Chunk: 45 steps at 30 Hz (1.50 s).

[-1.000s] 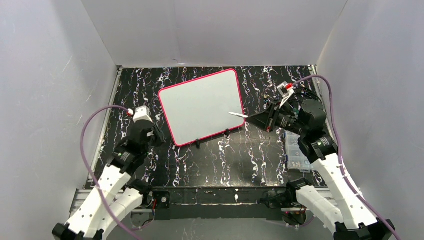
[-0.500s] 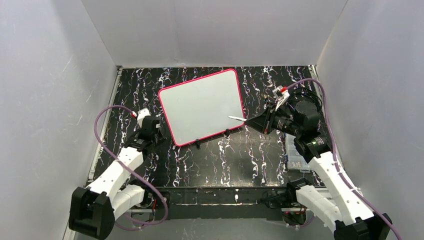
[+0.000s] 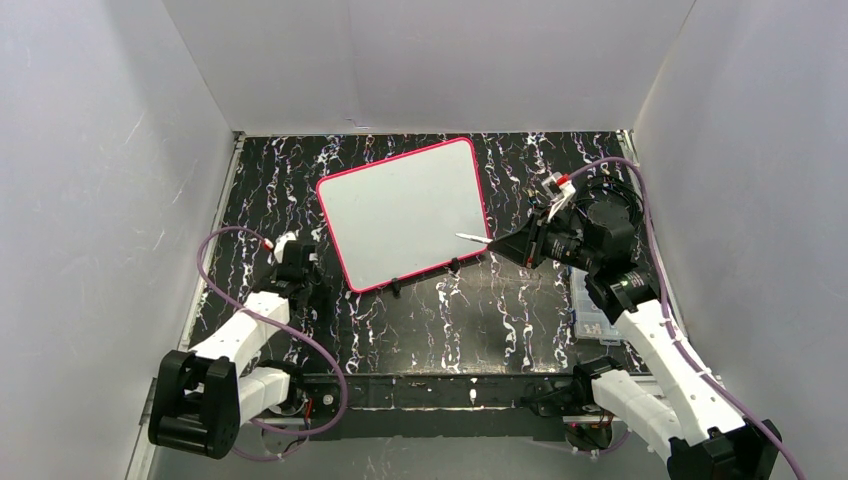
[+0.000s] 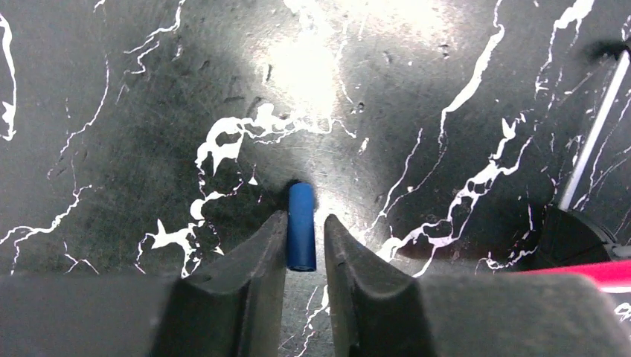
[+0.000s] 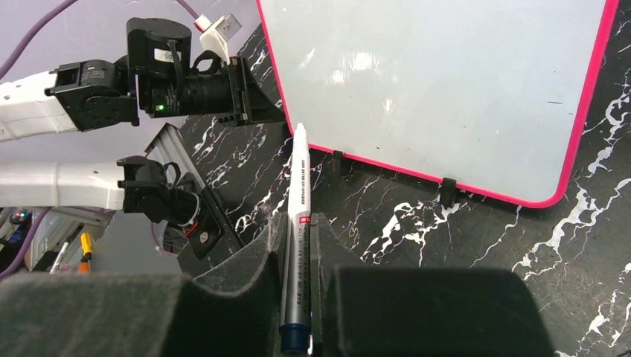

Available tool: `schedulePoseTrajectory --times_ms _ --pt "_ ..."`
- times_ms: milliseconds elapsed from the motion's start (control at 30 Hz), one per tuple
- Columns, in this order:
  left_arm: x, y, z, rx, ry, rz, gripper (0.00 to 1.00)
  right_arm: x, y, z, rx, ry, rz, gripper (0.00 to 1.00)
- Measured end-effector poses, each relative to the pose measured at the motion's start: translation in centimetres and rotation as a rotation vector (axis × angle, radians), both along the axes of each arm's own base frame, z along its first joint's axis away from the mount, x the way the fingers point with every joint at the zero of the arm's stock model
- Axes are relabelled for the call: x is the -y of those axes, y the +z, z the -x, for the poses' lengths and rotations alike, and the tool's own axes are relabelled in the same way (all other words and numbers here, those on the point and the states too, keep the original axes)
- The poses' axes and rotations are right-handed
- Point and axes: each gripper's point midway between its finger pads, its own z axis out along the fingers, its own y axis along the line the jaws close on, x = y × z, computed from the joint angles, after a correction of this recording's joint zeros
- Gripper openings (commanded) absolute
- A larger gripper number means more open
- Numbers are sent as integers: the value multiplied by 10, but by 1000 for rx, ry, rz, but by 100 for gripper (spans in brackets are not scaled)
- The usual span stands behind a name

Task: Write a sentence on the whiteboard
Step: Place the pen cap at the center of the board, then write a sentence on the whiteboard.

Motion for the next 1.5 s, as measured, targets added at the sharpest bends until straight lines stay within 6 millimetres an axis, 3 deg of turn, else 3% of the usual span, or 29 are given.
schedulePoseTrajectory --times_ms 133,233,300,500,600,833,933,1067,1300,1400,1500 --pt "-2 -1 0 0 22 27 56 0 -1 -1 -4 -1 3 1" --pt "-3 2 -3 17 39 47 70 0 -3 -3 -6 -10 8 1" --pt "-3 6 -4 33 50 61 76 1 -4 -5 -7 -17 13 1" --pt "-6 30 -2 66 66 107 81 4 -8 -10 -14 -53 26 1" --pt "-5 59 -7 97 43 136 81 5 -10 -14 -19 -70 32 1" --pt "7 163 -33 263 -160 242 81 3 -11 -17 -19 -71 33 1" --pt "13 191 -45 334 -279 274 81 0 -10 -16 -21 -59 25 1" --pt "19 200 -69 386 -407 344 79 -6 -8 -12 -6 -28 6 1" --pt "30 187 -112 413 -591 511 75 -14 -5 -3 10 25 -3 1" --pt "34 192 -121 439 -660 529 70 -15 -5 -1 15 36 -2 1" --pt "39 205 -128 487 -732 550 57 -16 -5 0 13 43 -1 1"
